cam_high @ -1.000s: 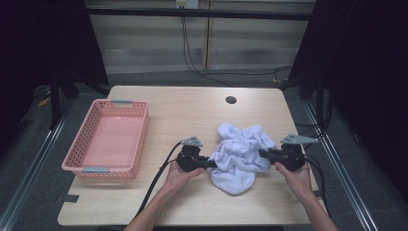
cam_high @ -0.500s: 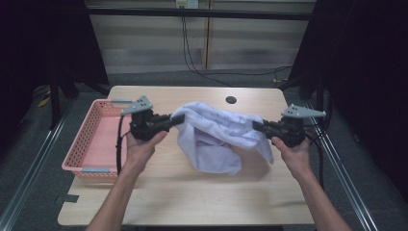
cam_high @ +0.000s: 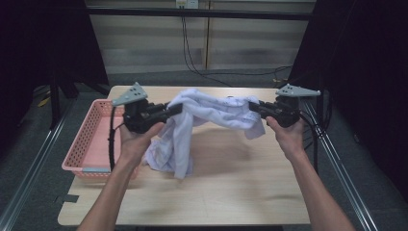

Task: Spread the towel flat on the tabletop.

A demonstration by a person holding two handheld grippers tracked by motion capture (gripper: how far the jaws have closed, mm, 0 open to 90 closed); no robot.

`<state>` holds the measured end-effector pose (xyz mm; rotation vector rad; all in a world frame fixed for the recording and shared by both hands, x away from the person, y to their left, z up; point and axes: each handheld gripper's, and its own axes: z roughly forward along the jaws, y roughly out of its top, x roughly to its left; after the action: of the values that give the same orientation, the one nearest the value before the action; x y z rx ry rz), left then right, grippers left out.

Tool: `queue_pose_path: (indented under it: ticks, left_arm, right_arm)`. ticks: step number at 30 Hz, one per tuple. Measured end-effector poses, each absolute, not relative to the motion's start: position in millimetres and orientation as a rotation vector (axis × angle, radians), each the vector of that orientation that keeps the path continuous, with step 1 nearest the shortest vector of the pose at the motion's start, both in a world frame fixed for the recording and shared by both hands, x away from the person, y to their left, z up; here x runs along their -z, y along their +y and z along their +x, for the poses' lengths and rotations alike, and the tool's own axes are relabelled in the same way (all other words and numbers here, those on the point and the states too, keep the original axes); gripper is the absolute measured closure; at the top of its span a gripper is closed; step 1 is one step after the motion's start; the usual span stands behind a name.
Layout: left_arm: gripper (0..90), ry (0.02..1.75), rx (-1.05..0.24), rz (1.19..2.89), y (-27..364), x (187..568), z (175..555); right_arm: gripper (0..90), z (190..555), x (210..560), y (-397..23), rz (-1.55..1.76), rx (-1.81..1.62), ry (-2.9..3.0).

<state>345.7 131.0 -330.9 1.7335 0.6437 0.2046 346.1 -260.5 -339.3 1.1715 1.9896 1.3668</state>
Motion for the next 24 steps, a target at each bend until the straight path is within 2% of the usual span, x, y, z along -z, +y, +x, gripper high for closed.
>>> queue_pose_path:
  ticks: [6, 7, 9, 10, 13, 14, 18, 19, 24]
  left_arm:
    - [51.6, 0.675, -0.109, 1.757, 117.3, 364.2, 352.6]
    - [50.9, 0.683, -0.100, 1.765, 117.3, 367.8, 353.0]
    - [49.2, 0.699, -0.099, 1.799, 118.1, 375.6, 353.1]
    - [49.5, 0.699, -0.085, 1.818, 119.6, 380.9, 353.1]
    - [49.0, 0.722, -0.076, 1.858, 124.6, 393.1, 352.2]
    - [48.9, 0.753, -0.059, 1.875, 132.8, 406.9, 350.8]
    - [45.3, 0.801, -0.047, 1.913, 142.8, 430.7, 346.6]
    - [43.3, 0.794, -0.029, 1.971, 145.2, 446.9, 344.4]
    - [41.5, 0.820, -0.008, 2.079, 143.8, 478.5, 336.6]
  right_arm:
    - [80.0, 362.2, 376.4, -302.2, 1.311, -1.245, 1.969]
    - [78.1, 364.0, 380.6, -306.8, 1.322, -1.238, 1.972]
    - [64.4, 364.0, 388.1, -312.0, 1.334, -1.208, 1.962]
    - [61.2, 362.5, 391.2, -313.2, 1.339, -1.190, 1.955]
    - [56.6, 356.5, 395.7, -314.7, 1.333, -1.197, 1.957]
    - [51.5, 349.1, 398.1, -316.1, 1.322, -1.210, 1.958]
    - [43.4, 332.4, 399.7, -319.6, 1.286, -1.200, 1.956]
    - [42.2, 329.5, 400.7, -321.1, 1.283, -1.197, 1.971]
    - [36.4, 307.8, 408.3, -323.7, 1.276, -1.199, 2.019]
